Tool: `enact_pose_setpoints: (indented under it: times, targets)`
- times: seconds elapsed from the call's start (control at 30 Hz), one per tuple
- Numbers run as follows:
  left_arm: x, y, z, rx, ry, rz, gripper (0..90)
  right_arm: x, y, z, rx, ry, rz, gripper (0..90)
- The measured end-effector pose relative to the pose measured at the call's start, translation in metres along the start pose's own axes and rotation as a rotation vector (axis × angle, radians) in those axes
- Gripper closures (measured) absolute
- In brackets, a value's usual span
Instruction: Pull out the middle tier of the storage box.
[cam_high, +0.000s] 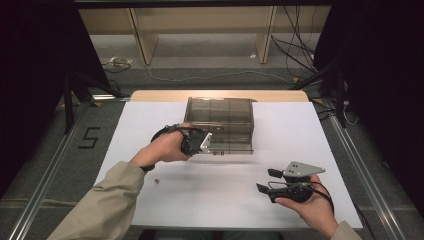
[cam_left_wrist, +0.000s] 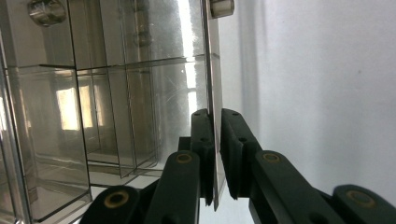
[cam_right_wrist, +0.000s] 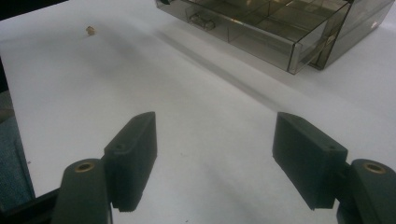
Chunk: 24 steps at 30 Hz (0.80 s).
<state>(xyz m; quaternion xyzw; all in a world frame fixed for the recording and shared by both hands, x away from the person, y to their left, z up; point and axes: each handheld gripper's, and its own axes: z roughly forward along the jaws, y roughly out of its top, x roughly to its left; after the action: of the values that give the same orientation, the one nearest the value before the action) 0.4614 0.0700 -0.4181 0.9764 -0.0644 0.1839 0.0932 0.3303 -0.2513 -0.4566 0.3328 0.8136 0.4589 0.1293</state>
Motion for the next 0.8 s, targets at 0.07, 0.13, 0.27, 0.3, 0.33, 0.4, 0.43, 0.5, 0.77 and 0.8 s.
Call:
enact_pose_setpoints:
  times: [0.07,0.13,0.27,0.3,0.33,0.4,0.43,0.5,0.77,0.8]
  targets:
    - [-0.0002,0.0001,-0.0001,0.003,-0.004,0.004,83.9,-0.0001,-0.0001,0.0001,0.001,0.000,0.000,31.7]
    - [-0.0007,0.0004,-0.0001,0.004,0.000,0.005,83.9,-0.0001,-0.0001,0.0000,0.000,0.000,0.000,31.7]
    - [-0.0013,0.0004,-0.0002,0.002,0.004,0.007,83.7,-0.0001,-0.0001,-0.0001,0.000,0.000,0.000,31.7]
    - [-0.0013,0.0003,-0.0005,0.005,0.003,0.012,83.7,-0.0001,-0.0001,-0.0002,0.000,-0.001,0.000,31.7]
    - [-0.0015,0.0001,-0.0004,0.005,0.002,0.012,83.7,-0.0002,0.0001,-0.0003,0.000,-0.001,0.000,31.7]
    - [-0.0017,-0.0002,-0.0004,0.003,0.002,0.013,83.7,-0.0001,0.0000,-0.0002,-0.001,-0.001,0.000,31.7]
    - [-0.0022,-0.0004,-0.0004,0.004,0.000,0.007,83.7,-0.0001,-0.0001,-0.0002,0.000,0.000,0.000,31.7]
    - [-0.0026,-0.0005,-0.0005,0.004,0.003,0.009,83.8,-0.0001,0.0000,-0.0004,0.001,-0.001,-0.001,31.7]
    - [-0.0037,-0.0003,-0.0009,0.003,0.003,0.012,83.8,0.0000,0.0000,-0.0001,0.000,-0.001,-0.001,31.7]
    - [-0.0036,-0.0002,-0.0013,0.009,0.003,0.017,83.8,0.0000,-0.0001,-0.0001,0.000,-0.001,-0.001,31.7]
